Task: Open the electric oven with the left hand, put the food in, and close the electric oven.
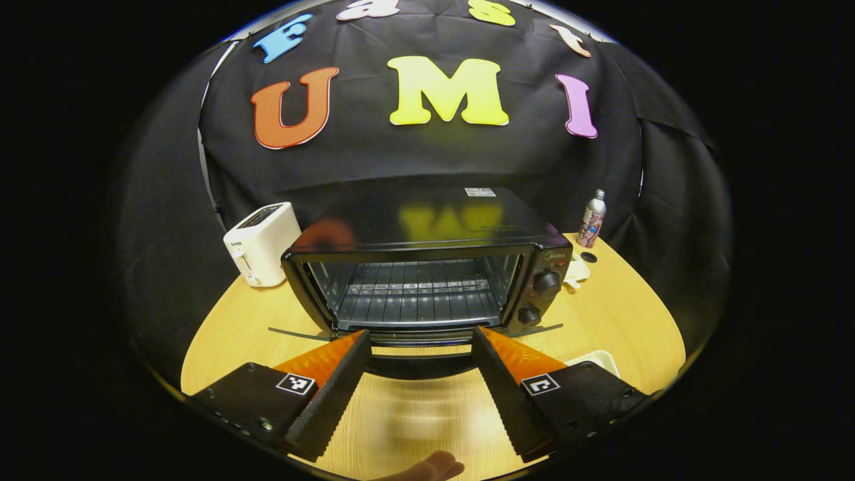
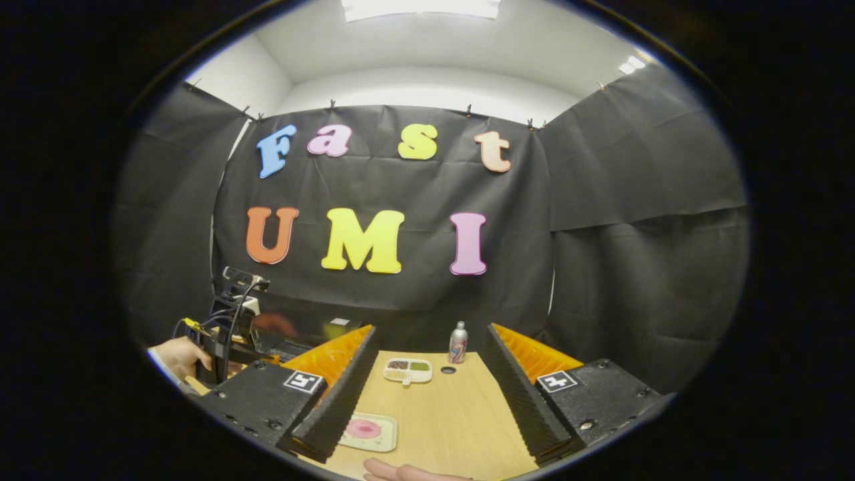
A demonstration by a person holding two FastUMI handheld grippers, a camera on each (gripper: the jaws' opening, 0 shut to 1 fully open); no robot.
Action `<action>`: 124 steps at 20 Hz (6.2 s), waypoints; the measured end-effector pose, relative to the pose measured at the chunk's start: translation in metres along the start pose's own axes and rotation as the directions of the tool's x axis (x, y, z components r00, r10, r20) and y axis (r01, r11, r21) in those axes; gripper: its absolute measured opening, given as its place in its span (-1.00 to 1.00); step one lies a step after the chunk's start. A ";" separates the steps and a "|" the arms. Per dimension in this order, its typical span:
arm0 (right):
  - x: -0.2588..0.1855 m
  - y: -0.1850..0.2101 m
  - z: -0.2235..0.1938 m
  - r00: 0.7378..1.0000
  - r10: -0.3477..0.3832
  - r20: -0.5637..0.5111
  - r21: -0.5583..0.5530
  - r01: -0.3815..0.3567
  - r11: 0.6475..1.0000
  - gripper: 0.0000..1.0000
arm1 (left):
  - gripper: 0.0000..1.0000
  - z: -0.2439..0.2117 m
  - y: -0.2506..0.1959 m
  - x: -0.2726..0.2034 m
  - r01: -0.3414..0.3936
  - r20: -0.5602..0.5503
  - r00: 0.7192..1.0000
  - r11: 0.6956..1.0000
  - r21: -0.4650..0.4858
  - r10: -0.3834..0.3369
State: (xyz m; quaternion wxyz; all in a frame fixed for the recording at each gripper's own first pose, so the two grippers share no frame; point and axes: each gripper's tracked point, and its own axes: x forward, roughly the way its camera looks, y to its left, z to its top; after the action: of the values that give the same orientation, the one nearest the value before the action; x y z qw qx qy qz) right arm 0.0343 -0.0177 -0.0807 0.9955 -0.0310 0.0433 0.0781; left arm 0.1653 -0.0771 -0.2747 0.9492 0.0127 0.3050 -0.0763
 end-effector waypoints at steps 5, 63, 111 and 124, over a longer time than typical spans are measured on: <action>-0.009 -0.003 -0.004 1.000 -0.005 0.016 -0.004 0.005 1.000 0.99 | 0.92 -0.033 -0.003 -0.008 0.011 -0.009 1.000 1.000 -0.005 -0.011; 0.129 0.076 -0.384 0.141 0.396 -0.907 0.385 -0.099 0.917 -0.78 | 0.88 0.018 0.022 -0.214 -0.146 0.535 0.826 0.984 -0.100 0.177; 0.187 0.307 -0.261 0.454 0.562 -0.691 0.698 0.220 0.681 -0.92 | 0.88 -0.063 0.117 -0.289 -0.185 0.502 0.842 0.980 -0.078 0.198; 0.272 0.341 -0.280 0.751 0.284 -0.596 0.783 0.466 0.413 -0.98 | 0.88 -0.075 0.154 -0.273 -0.196 0.477 0.856 0.979 -0.054 0.197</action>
State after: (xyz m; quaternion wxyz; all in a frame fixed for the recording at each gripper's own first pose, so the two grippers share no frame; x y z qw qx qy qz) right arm 0.2250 0.3411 -0.4024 0.7678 0.4828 0.4199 -0.0334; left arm -0.0732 0.1179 -0.1802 0.9979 0.0230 0.0573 0.0206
